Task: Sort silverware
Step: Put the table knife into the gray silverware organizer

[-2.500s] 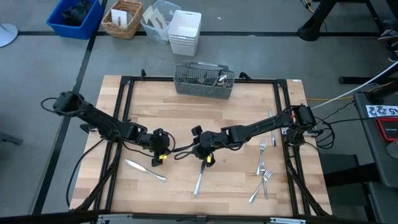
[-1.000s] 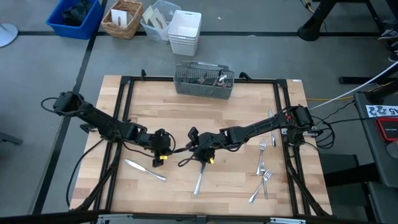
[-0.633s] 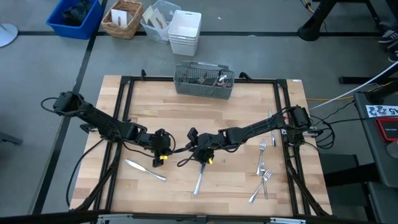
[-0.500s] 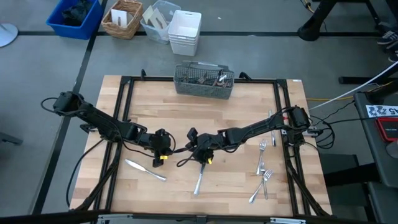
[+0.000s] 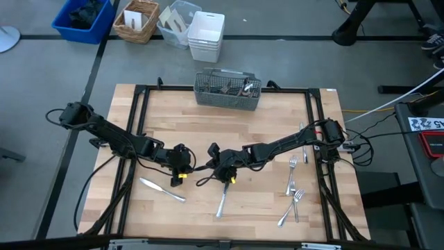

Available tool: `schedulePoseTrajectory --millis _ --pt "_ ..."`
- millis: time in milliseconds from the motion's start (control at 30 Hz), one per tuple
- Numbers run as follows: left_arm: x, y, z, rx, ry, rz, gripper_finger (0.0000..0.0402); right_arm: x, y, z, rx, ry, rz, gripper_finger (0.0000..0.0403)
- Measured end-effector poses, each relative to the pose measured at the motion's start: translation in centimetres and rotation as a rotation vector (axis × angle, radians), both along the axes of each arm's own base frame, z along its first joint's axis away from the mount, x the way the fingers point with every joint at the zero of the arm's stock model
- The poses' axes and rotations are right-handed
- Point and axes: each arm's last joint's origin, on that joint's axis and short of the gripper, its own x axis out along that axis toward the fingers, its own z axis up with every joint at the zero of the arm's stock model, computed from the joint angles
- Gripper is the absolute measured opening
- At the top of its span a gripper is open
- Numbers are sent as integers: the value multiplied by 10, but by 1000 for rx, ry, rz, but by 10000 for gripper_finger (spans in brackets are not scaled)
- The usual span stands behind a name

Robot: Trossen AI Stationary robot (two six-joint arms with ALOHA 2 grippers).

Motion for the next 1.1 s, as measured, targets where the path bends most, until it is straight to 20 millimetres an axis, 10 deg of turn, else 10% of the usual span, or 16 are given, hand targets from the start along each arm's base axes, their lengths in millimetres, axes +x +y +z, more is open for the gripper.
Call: schedulePoseTrajectory --millis 767,1100 --pt "-4 1 2 -10 13 16 38 0 0 0 94 2 -66 14" --pt "-41 5 49 -20 -143 21 38 4 -4 13 100 17 -253 14"
